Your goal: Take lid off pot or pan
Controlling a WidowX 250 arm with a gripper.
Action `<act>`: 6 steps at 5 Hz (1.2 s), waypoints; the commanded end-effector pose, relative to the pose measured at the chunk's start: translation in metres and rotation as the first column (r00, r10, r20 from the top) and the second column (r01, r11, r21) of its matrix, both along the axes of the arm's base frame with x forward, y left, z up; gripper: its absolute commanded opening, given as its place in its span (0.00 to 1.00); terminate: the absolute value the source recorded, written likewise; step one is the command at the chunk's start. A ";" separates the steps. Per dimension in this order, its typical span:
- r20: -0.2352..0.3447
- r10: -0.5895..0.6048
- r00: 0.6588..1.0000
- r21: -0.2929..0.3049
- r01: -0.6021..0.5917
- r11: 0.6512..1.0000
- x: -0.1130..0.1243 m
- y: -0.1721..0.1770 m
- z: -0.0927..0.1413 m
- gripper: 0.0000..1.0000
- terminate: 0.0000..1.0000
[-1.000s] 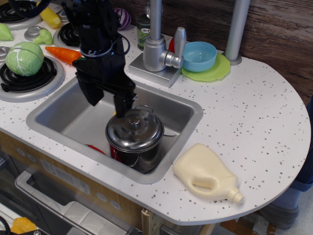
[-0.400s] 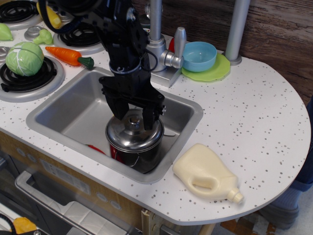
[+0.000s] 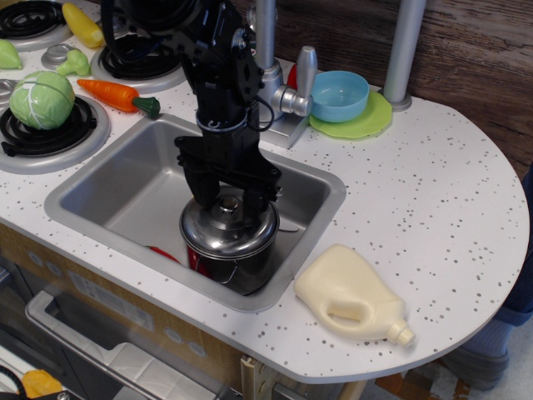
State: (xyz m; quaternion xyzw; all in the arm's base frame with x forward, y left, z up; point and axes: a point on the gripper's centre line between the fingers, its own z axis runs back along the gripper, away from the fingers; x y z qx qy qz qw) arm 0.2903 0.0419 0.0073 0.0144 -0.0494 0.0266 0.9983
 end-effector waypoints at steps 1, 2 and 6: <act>0.043 0.028 0.999 0.017 -0.029 0.999 0.010 0.000 0.008 0.00 0.00; 0.046 0.031 0.998 0.024 -0.032 0.999 0.010 -0.002 0.007 0.00 0.00; 0.045 0.031 0.999 0.123 -0.036 0.992 0.044 -0.042 0.065 0.00 0.00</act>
